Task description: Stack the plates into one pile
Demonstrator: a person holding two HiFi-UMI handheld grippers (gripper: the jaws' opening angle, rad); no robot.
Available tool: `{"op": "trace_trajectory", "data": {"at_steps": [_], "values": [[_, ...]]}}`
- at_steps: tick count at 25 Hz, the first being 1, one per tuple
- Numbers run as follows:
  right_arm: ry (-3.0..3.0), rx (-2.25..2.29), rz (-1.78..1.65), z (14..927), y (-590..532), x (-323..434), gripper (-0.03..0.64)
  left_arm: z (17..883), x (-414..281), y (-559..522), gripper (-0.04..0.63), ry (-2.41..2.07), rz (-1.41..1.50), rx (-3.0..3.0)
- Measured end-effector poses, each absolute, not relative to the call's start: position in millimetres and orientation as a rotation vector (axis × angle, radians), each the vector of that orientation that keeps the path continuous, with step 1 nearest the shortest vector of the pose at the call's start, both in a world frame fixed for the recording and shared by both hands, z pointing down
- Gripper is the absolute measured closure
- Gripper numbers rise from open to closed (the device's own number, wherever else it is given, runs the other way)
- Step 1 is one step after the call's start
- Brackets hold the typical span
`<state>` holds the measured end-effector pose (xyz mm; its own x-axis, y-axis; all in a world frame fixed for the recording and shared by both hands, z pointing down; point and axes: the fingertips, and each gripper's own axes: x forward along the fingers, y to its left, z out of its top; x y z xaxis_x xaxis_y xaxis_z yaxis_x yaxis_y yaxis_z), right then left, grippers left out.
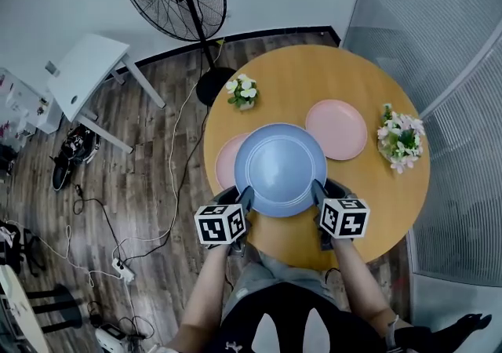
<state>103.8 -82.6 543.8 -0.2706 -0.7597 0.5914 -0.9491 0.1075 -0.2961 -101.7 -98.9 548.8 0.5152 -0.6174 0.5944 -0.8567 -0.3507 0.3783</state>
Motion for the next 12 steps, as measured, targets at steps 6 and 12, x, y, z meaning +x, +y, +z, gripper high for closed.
{"op": "trace_trajectory", "data": {"at_steps": [6,12], "values": [[-2.149,1.599,0.922,545,-110,74,0.512,545,-132,-113,0.468,-1.269,0.439,2.047],[-2.188,1.533,0.909,539,-134,47,0.511,538,-159,-127,0.468,-1.332,0.422,2.016]]}}
